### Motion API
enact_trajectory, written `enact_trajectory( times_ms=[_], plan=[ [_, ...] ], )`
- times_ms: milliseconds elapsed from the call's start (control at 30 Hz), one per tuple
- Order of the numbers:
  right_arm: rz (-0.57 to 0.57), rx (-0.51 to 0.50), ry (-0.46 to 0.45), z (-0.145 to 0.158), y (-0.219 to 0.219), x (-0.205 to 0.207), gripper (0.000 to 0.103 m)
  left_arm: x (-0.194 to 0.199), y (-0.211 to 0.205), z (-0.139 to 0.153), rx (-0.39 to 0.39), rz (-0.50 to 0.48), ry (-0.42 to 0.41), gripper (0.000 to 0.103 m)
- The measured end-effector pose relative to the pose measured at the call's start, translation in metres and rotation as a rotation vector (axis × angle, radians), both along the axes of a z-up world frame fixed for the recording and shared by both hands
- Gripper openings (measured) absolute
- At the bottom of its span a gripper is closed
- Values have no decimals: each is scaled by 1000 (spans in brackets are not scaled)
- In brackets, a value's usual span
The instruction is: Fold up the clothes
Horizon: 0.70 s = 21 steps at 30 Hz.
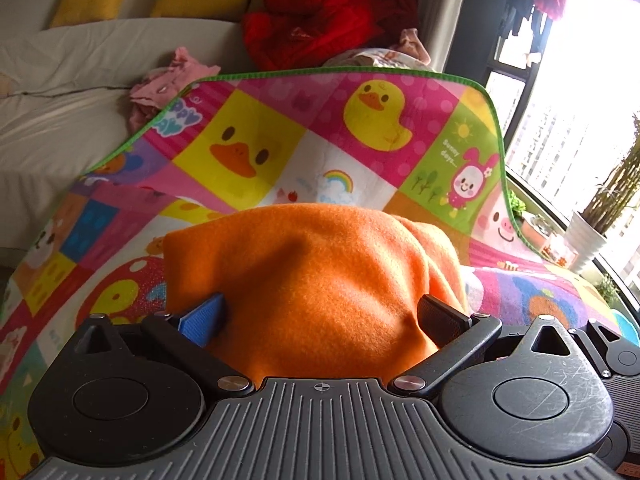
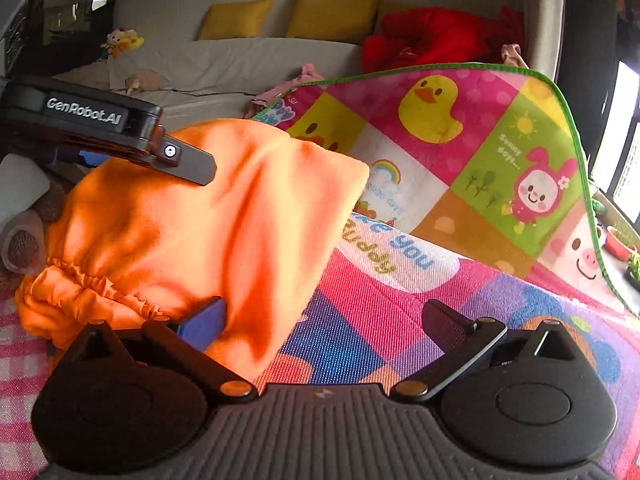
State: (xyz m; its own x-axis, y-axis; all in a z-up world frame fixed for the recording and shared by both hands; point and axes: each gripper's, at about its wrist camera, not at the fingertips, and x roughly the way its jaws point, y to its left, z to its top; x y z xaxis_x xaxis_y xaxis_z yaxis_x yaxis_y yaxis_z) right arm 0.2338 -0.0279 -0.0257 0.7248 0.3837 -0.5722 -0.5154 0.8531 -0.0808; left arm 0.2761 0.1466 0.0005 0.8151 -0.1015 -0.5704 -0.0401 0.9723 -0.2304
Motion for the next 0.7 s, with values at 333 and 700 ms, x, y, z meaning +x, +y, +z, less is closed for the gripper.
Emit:
enact_trajectory(
  times_ms=[333, 700],
  plan=[
    [-52, 81, 43, 9, -45, -57, 103, -129, -25, -6, 120, 96, 16, 103],
    [-146, 0, 117, -13, -76, -125, 103, -202, -71, -45, 222, 173, 144, 103]
  ],
)
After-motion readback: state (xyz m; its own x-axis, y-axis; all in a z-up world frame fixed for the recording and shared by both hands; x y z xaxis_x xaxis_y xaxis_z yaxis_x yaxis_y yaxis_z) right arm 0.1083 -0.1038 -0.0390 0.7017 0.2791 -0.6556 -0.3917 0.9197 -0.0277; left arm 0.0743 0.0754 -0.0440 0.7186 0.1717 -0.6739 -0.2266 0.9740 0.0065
